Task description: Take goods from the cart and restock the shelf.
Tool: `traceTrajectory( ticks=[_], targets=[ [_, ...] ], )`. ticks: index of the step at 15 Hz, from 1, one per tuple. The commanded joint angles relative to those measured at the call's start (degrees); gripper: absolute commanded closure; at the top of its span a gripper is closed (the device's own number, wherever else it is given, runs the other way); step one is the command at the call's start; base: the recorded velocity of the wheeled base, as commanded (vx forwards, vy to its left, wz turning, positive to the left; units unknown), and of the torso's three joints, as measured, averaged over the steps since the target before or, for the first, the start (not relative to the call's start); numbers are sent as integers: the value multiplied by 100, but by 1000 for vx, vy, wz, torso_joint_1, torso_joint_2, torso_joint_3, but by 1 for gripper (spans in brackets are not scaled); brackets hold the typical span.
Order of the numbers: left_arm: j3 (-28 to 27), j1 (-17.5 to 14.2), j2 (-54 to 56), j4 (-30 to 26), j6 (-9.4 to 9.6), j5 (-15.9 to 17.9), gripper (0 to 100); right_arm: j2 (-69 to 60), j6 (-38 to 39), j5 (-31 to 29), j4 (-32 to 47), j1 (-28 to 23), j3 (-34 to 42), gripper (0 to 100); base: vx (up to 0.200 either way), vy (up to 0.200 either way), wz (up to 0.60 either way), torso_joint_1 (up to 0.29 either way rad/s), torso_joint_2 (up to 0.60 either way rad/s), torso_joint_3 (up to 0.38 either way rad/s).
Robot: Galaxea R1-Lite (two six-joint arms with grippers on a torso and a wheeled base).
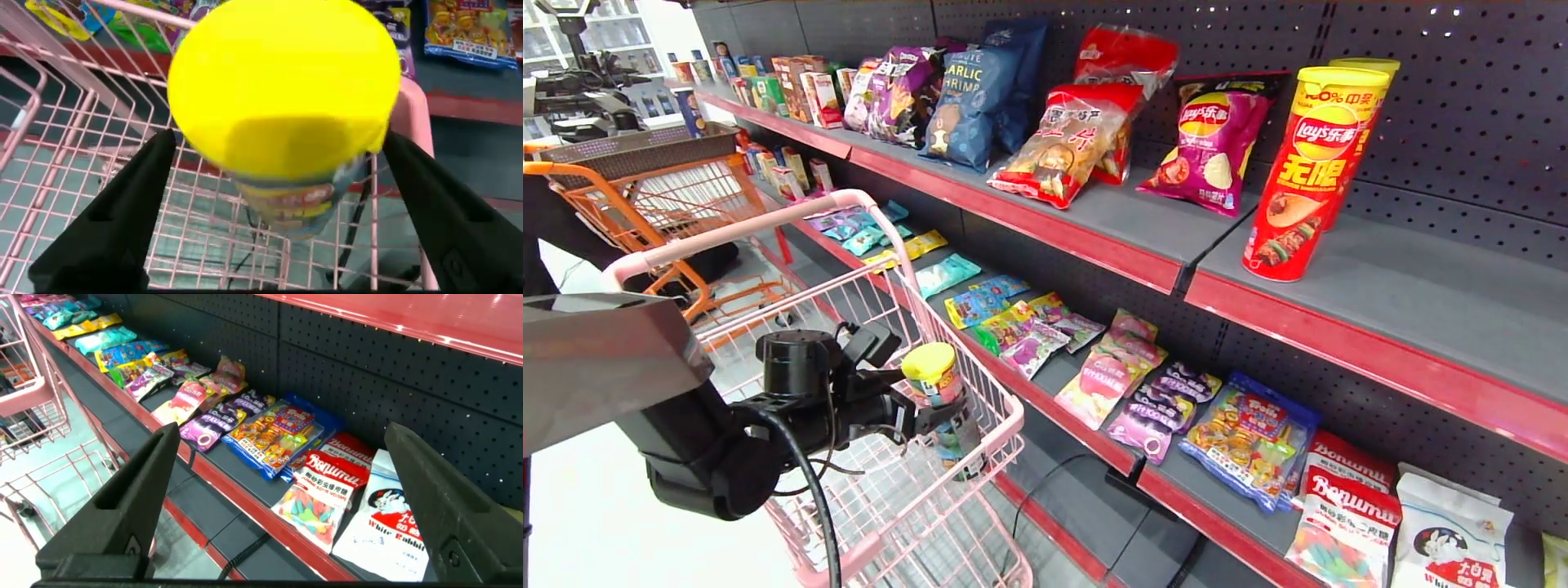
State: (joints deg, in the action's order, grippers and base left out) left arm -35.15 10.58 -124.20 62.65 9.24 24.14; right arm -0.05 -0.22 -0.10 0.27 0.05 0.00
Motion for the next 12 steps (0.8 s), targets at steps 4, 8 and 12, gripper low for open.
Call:
traceTrajectory(
  ticks=[4,8,12],
  targets=[
    [-300,32,-324,19,25,-49,0,5,-4,1,0,4,0,0,0,0,0,0,0,0],
    [-309,76,-377,19,25,-67,100,5,-4,1,0,4,0,0,0,0,0,0,0,0],
    [-274,14,159,-42,-19,-137,100,5,-4,1,0,4,0,0,0,0,0,0,0,0]
  ],
)
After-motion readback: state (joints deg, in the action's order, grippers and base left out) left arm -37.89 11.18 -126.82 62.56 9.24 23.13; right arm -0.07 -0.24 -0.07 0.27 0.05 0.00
